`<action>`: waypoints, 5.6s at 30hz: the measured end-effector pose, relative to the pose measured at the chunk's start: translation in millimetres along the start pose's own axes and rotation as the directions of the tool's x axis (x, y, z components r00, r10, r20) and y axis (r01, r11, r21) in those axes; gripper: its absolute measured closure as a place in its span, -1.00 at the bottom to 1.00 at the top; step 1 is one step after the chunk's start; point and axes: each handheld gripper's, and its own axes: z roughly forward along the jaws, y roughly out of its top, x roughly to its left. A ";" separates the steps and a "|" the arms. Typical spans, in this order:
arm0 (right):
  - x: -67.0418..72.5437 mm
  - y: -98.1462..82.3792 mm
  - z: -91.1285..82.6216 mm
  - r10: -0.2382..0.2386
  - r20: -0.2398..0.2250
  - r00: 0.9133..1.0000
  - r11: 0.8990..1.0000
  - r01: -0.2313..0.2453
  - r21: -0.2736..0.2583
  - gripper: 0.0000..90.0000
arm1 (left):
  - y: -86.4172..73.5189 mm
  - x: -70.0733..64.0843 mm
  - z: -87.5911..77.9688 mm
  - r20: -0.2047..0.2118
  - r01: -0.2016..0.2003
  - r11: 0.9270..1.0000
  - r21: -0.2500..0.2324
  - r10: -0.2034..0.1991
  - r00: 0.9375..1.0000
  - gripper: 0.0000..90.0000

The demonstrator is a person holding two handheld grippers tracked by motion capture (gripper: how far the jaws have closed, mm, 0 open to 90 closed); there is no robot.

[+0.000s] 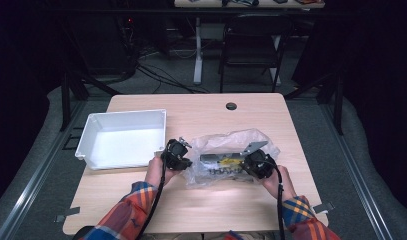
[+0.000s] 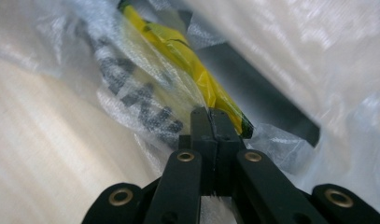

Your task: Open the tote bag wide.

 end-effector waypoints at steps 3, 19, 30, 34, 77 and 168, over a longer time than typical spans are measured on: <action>0.8 -8.7 2.7 0.016 -0.028 0.999 0.999 -0.015 0.039 1.00 | 0.3 2.2 0.5 -0.007 0.002 1.000 0.000 -0.002 1.000 0.85; -10.0 -19.1 9.9 0.080 -0.114 0.990 0.989 -0.065 0.134 0.69 | 6.3 2.6 4.1 -0.043 0.001 1.000 -0.006 -0.001 0.999 0.68; -28.3 1.3 -33.0 0.138 0.067 0.988 0.989 -0.134 -0.061 0.08 | 16.8 -9.5 -45.6 -0.008 -0.014 0.994 -0.106 0.013 1.000 0.22; -38.9 -2.2 -24.3 0.165 0.094 0.982 0.986 -0.164 -0.019 0.02 | 18.4 -17.6 -51.2 0.010 -0.031 0.993 -0.111 0.032 0.999 0.16; -62.7 -39.7 23.1 0.262 0.067 0.963 0.958 -0.268 0.101 1.00 | 19.2 -9.4 -16.1 -0.033 -0.052 0.998 -0.037 0.051 0.998 0.42; 1.9 -24.0 6.3 -0.057 -0.136 0.989 0.997 0.064 0.052 1.00 | 82.6 -1.6 23.5 -0.122 -0.084 0.994 0.071 0.092 0.988 1.00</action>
